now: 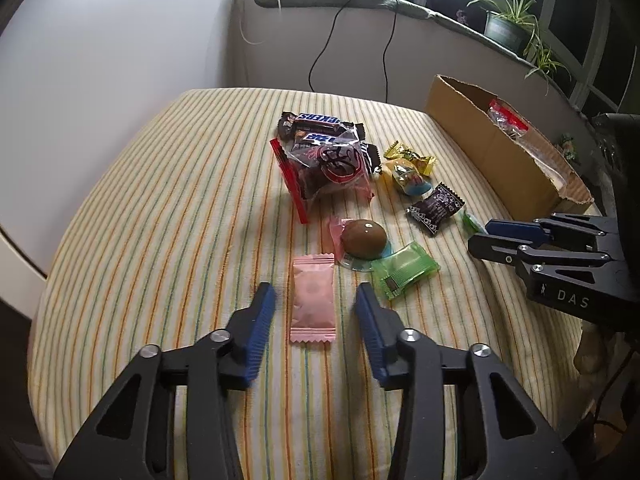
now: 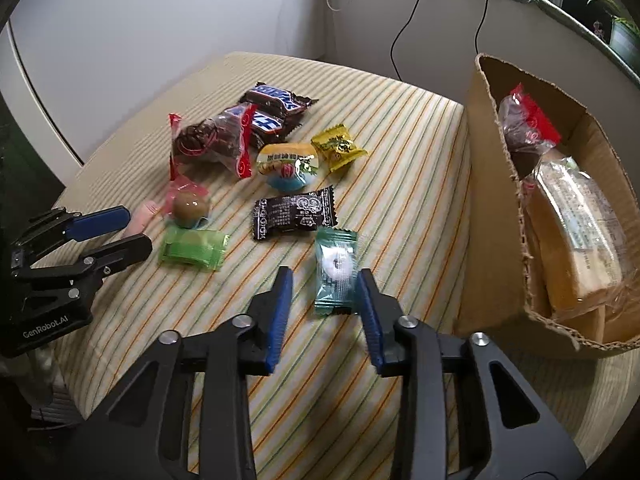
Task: Organize snacks
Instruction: 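Close the right gripper on the green mint packet while left gripper closes on pink candy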
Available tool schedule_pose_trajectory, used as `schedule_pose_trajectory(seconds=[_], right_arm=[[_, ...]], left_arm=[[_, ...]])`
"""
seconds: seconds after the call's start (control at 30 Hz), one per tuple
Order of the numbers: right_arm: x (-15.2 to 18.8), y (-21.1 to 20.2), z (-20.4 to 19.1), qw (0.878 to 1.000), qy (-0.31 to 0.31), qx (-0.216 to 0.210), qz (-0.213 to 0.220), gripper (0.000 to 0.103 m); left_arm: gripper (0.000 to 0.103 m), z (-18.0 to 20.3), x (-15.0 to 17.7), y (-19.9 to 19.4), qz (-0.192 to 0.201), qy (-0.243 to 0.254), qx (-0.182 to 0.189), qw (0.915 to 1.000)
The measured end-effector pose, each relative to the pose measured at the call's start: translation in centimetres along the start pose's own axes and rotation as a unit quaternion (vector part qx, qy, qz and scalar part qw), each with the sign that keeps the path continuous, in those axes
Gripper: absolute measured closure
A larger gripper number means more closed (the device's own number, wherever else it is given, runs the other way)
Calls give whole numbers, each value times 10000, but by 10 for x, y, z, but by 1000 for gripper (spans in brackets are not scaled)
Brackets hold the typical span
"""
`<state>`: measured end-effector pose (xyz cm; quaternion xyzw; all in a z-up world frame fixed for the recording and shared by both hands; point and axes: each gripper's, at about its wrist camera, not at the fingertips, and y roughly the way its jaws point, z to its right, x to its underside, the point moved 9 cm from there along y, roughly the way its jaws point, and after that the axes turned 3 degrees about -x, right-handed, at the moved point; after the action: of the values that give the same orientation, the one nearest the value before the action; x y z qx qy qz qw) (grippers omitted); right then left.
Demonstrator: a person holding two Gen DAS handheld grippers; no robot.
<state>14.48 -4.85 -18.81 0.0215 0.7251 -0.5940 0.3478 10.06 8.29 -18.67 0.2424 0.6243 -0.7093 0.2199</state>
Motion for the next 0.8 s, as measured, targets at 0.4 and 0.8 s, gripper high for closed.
schedule_pose_trajectory(seconds=[0.4,0.8], right_arm=[[4,-6,5,9999,-32,-128,32,96],[6,-7,1,9997,-107,-213,40,97]], left_arm=[[84,-2,-1,-1,29,-88,-107,9999],[68,-1,0,1,-61,-64,-67,9999]])
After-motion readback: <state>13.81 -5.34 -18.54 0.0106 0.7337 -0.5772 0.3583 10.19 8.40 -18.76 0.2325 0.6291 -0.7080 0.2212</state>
